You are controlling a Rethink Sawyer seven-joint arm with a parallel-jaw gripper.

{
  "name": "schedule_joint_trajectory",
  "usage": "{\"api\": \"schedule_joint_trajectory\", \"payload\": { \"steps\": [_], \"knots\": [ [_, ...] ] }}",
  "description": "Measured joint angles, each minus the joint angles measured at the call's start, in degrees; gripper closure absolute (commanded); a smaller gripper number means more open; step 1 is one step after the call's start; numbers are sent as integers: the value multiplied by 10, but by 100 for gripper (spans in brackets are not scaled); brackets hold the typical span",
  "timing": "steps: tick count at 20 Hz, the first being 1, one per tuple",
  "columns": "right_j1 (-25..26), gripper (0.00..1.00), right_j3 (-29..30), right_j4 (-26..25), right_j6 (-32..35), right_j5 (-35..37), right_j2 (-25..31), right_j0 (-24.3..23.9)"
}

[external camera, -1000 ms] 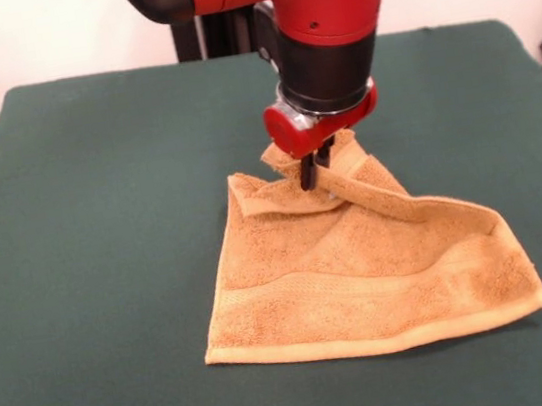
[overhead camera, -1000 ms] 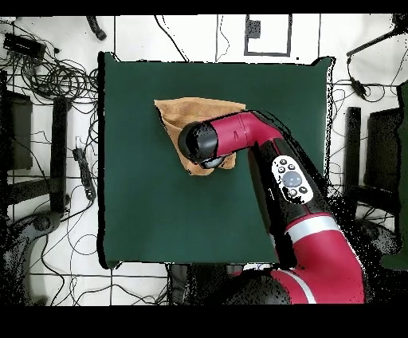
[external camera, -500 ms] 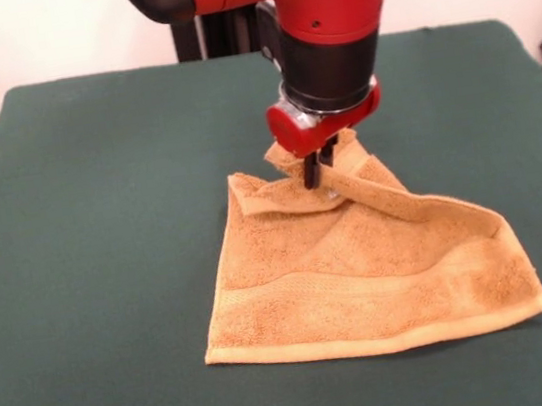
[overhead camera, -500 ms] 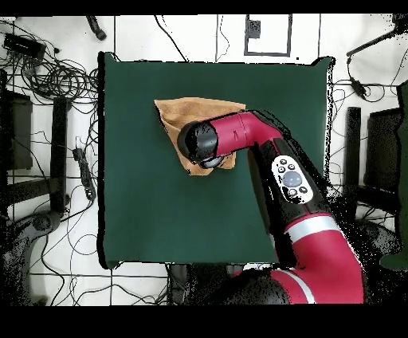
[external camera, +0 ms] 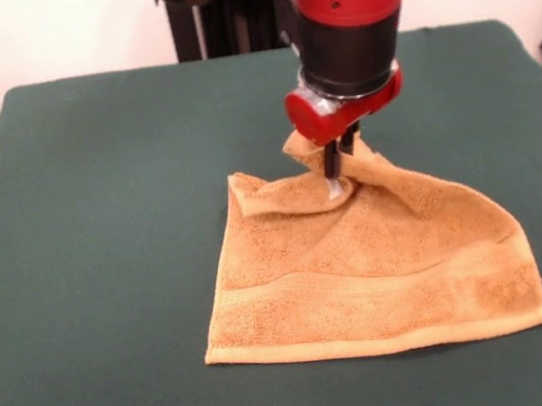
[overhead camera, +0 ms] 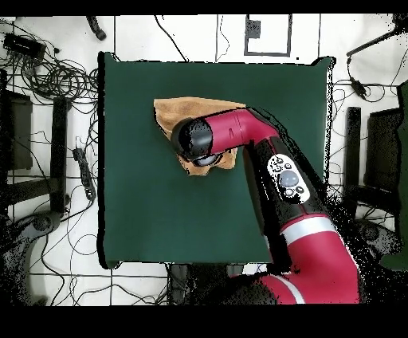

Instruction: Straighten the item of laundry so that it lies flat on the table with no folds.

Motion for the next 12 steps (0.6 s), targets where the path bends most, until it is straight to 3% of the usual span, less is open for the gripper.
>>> {"api": "schedule_joint_trajectory", "payload": {
  "steps": [12],
  "knots": [
    [-30, 100, 0, 29, 1, 0, -23, 47]
  ]
}}
